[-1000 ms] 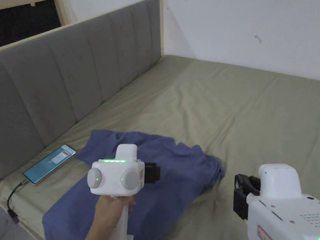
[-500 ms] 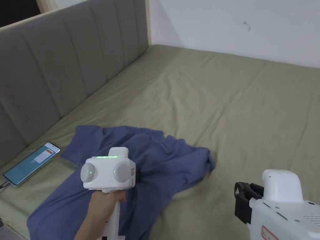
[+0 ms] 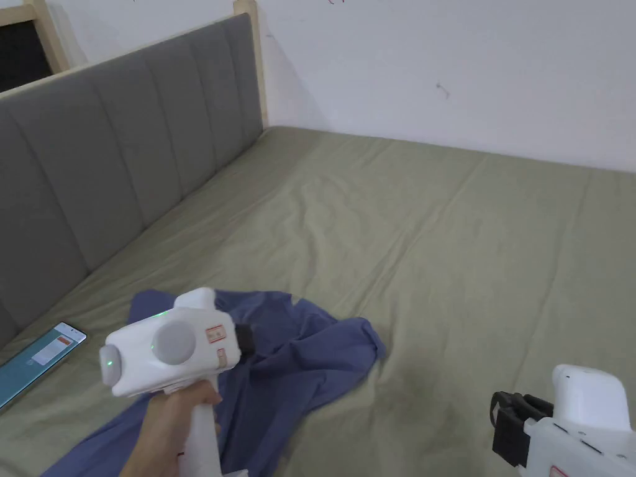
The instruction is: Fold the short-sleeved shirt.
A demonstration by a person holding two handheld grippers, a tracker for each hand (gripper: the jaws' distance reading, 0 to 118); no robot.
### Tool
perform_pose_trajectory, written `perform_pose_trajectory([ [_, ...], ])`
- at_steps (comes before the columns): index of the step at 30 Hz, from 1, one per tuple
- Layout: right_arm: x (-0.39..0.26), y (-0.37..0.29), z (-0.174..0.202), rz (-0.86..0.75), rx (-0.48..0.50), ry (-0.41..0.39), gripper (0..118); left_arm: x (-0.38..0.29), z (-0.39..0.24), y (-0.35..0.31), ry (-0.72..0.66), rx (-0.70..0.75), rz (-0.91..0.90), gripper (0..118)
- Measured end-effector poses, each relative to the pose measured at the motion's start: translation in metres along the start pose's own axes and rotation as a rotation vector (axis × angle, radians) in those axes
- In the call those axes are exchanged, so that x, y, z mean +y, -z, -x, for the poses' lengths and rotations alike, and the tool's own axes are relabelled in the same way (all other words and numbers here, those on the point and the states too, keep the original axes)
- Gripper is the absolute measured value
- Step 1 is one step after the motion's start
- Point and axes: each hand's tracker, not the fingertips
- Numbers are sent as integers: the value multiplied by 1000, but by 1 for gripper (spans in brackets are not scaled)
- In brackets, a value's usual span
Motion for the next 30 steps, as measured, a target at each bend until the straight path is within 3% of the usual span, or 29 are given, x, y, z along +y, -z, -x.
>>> perform_pose_trajectory([
  [5, 9, -30, -25, -61, -35, 55, 0, 1, -124, -14, 271, -123, -48, 1],
  [8, 16, -57, -45, -118, -89, 71, 0, -11, -198, -24, 359, -292, -30, 1],
  [14, 30, -135, -90, -272, -290, 87, 0, -80, -337, -62, 678, -601, 2, 1],
  [19, 24, -195, -136, -356, -417, 196, 0, -128, -401, -64, 640, -775, 103, 1],
  [21, 12, -208, -155, -363, -467, 221, 0, -154, -417, -53, 628, -786, 166, 1],
  [24, -7, -210, -183, -293, -525, 281, 0, -219, -439, -20, 870, -576, 133, 2],
  [26, -24, -211, -197, -264, -538, 330, 0, -265, -443, 17, 978, -475, 215, 3],
  [27, -31, -209, -203, -253, -539, 353, 0, -284, -440, 32, 999, -448, 284, 12],
  [29, -43, -207, -212, -208, -540, 372, 0, -316, -430, 54, 1066, -401, 384, 78],
  [30, -49, -205, -216, -195, -547, 375, 0, -326, -424, 57, 1080, -377, 421, 105],
])
